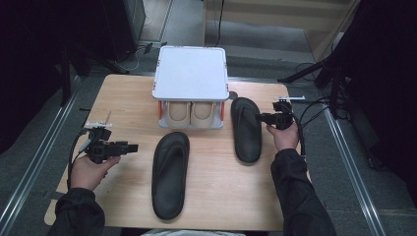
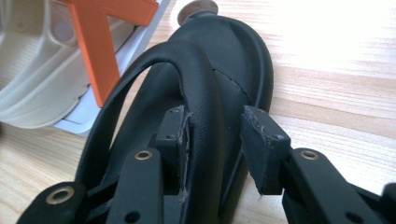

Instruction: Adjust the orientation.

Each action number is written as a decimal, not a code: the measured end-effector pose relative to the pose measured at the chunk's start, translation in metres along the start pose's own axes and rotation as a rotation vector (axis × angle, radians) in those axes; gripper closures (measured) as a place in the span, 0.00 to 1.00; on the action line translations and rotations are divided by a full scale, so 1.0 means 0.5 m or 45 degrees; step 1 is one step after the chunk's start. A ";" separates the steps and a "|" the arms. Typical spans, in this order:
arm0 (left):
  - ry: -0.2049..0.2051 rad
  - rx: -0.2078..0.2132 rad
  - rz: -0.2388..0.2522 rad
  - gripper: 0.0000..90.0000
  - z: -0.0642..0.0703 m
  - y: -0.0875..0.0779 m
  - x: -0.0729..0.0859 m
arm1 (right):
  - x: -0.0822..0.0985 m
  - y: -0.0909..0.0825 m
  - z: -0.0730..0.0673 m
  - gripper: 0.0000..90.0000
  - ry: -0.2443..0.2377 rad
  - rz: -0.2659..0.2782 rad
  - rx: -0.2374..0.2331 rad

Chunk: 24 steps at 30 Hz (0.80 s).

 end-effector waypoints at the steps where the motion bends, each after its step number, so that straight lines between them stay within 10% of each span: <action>1: -0.001 0.001 0.000 0.47 0.000 -0.001 0.001 | 0.001 0.004 0.000 0.69 0.003 -0.007 0.002; 24: 0.002 -0.002 -0.007 0.46 0.001 0.000 0.003 | 0.006 0.037 -0.006 0.79 0.081 -0.057 0.031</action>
Point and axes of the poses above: each handheld gripper's, and its own axes: y roughly forward along the jaws, x roughly out of its underside, z roughly to its right, the point moved 4 cm from there along y, roughly forward along the jaws, and after that the axes turned 5 degrees about y, right-handed, at the moved point
